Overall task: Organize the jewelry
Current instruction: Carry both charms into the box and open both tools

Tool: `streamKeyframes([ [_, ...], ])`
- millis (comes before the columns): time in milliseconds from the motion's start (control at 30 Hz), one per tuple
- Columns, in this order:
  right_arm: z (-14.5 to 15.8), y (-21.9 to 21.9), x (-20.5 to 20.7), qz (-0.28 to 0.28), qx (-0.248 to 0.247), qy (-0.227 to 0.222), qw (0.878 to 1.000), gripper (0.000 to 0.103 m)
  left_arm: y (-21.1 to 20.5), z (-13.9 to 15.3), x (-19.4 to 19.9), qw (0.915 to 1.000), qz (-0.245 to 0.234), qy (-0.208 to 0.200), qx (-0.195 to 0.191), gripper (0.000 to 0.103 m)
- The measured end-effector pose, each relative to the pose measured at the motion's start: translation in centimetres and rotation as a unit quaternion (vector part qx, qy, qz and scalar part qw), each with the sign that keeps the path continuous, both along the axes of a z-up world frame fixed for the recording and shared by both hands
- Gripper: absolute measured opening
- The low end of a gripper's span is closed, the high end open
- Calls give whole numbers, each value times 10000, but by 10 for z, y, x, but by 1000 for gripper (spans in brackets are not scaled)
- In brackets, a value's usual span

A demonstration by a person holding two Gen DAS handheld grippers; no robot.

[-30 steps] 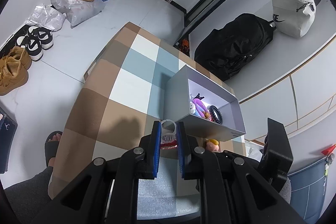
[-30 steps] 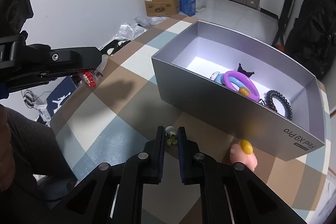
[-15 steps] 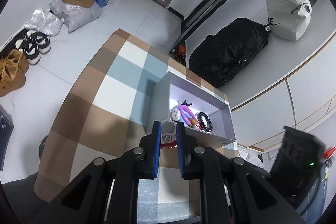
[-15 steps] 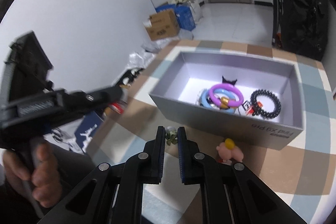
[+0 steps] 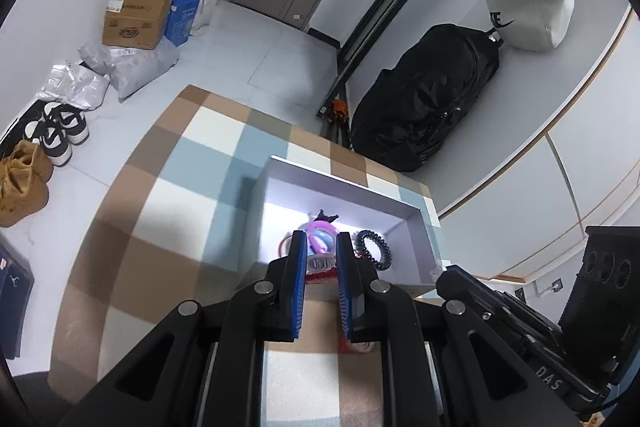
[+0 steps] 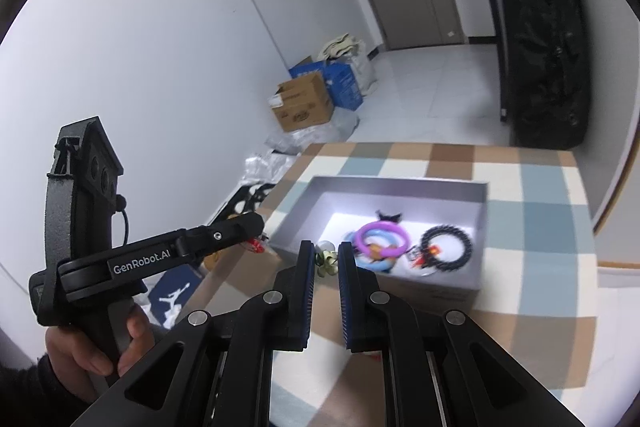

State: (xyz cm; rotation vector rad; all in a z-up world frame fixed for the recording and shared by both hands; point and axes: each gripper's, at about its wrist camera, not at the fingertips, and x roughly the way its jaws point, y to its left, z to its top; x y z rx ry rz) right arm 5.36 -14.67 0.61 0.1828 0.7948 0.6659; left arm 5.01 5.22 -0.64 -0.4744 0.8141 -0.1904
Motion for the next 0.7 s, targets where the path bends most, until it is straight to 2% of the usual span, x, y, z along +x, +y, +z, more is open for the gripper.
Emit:
streamKeyframes([
  [167,6,-8,3,-36,-36,-196,9998,11,-4,-4,7,9998,-135,-13,111,10],
  [233,5,-9,5,-62,-107,-317,9994,11,-6,-4,8,9993,-109,-113,339,10],
  [500,-4,-7,28,-95,26,-179,9998,11,-7,-7,25,9989,-160,-157,403,10],
  [700,-6,-6,43,-87,108,-82,9999,11,-9,-13,39,9990,-213,-33,402,10],
])
